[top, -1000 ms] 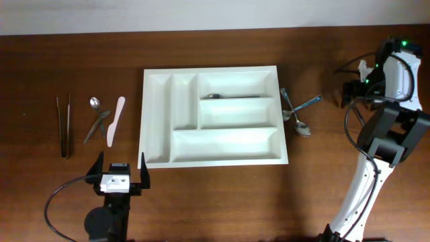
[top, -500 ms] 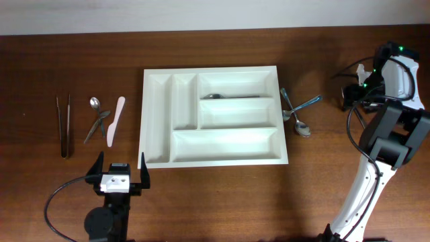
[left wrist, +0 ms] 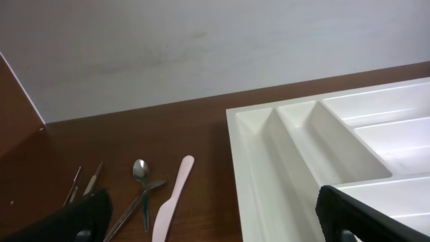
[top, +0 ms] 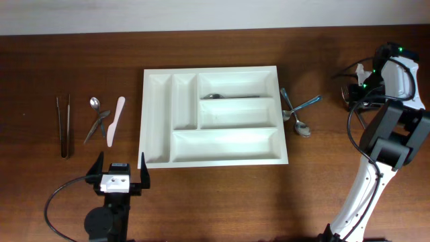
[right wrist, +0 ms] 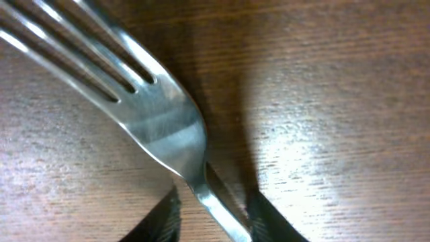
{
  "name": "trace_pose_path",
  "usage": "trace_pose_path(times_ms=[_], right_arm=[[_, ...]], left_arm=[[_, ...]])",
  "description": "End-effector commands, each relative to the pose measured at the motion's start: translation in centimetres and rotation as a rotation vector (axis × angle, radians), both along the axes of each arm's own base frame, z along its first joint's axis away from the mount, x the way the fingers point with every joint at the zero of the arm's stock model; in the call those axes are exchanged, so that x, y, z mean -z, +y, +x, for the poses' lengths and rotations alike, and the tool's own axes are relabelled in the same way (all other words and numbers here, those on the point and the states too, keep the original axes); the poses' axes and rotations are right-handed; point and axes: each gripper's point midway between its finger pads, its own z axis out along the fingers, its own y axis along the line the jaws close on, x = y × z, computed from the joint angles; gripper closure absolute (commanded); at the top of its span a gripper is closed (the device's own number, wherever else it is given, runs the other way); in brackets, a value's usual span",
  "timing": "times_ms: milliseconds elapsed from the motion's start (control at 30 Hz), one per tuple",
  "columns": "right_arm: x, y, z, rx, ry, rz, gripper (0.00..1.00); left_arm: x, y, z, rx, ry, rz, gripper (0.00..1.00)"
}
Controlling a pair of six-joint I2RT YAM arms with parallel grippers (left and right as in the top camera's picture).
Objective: Pack container
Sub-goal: 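Move the right gripper to a steel fork and grasp it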
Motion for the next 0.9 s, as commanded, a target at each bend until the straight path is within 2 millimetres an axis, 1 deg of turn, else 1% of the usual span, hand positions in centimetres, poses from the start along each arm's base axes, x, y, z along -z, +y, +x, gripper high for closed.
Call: trace_pose_path(times_ms=[0,33,100,400,533,567,867], right_arm=[[4.8,0.8,-2.1,-0.001,0.114,0.034,0.76],[4.8,0.8,-2.1,0.0,0.113,0.036,0.81],[4.8,0.9,-2.0,0.001,0.108,0.045,0.83],[4.8,2.0,-1.5,0.008,0.08,0.103,0.83],[4.8,2.6,-1.1,0.012,0.061,0.136,0.91],[4.8,2.7,-1.0,0.013,0.056,0.141,0.96],[4.9,2.7,-0.6,0.013,0.036,0.148,0.96]], left_arm=[[0.1,-0.1,0.0,0.01,-0.002,0.008,0.01],[0.1,-0.1,0.0,0.01,-0.002,0.008,0.01],[0.1,-0.1,0.0,0.01,-0.002,0.008,0.01],[0.1,-0.1,0.0,0.01,-0.002,0.008,0.01],[0.1,-0.1,0.0,0.01,-0.002,0.008,0.01],[0.1,-0.1,0.0,0.01,-0.002,0.008,0.01],[0.1,-0.1,0.0,0.01,-0.002,0.008,0.01]])
